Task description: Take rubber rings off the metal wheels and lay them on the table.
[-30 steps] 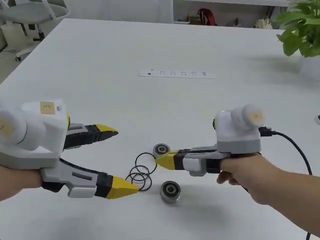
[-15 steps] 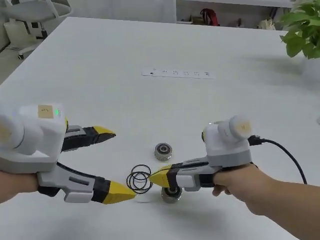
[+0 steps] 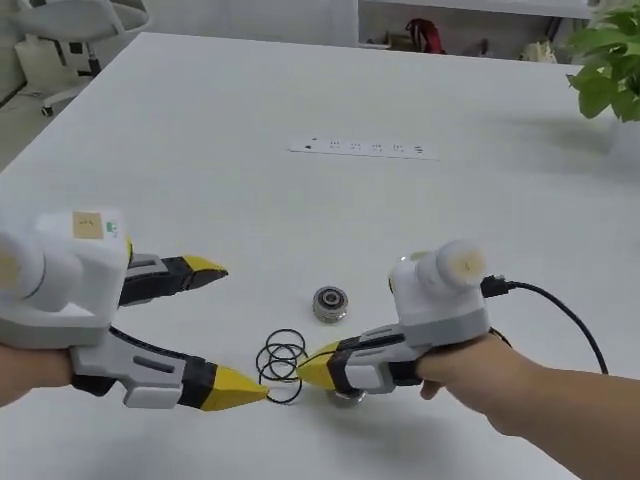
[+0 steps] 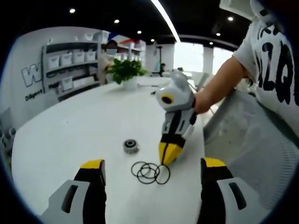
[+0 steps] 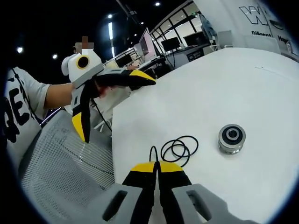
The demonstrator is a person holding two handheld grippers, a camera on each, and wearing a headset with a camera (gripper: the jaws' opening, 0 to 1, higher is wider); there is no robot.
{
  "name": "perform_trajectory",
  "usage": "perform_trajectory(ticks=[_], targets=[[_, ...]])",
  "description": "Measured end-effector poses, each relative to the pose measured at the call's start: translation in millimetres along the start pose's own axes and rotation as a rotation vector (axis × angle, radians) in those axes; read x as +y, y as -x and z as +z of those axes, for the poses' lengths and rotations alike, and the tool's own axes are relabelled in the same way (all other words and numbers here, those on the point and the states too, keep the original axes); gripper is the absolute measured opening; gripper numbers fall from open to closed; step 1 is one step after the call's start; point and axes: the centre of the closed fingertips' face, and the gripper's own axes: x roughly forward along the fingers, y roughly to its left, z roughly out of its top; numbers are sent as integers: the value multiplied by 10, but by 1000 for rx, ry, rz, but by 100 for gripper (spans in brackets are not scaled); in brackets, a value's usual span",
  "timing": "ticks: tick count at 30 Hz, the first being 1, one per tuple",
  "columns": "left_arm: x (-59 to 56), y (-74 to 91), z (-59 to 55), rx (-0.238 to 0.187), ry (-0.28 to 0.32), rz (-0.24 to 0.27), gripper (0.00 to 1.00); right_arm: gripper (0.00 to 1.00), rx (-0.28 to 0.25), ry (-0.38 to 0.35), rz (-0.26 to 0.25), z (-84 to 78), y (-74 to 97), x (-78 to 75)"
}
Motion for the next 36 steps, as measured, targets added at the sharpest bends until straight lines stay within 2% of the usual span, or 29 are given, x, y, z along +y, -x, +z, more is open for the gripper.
perform_trajectory(ticks=[3, 5, 11, 23, 28, 36], targets=[[-12, 1, -12, 4, -3, -2, 85, 0, 4, 10, -5, 6, -14, -4], [-14, 3, -17, 4, 0, -2, 85, 0, 28, 52, -27, -12, -25, -30], [-14, 7, -12, 0, 9, -2, 85, 0, 37, 89, -46, -21, -18, -62], [-31, -8, -21, 5, 9, -6, 85, 2, 42, 134, -58, -16, -20, -77], [-31, 2, -26, 7, 10, -4, 85, 9, 34, 151, -68, 2, -21, -90], [-46, 10, -38, 11, 9, -3, 86, 14, 0, 147, -79, 63, 59, -105]])
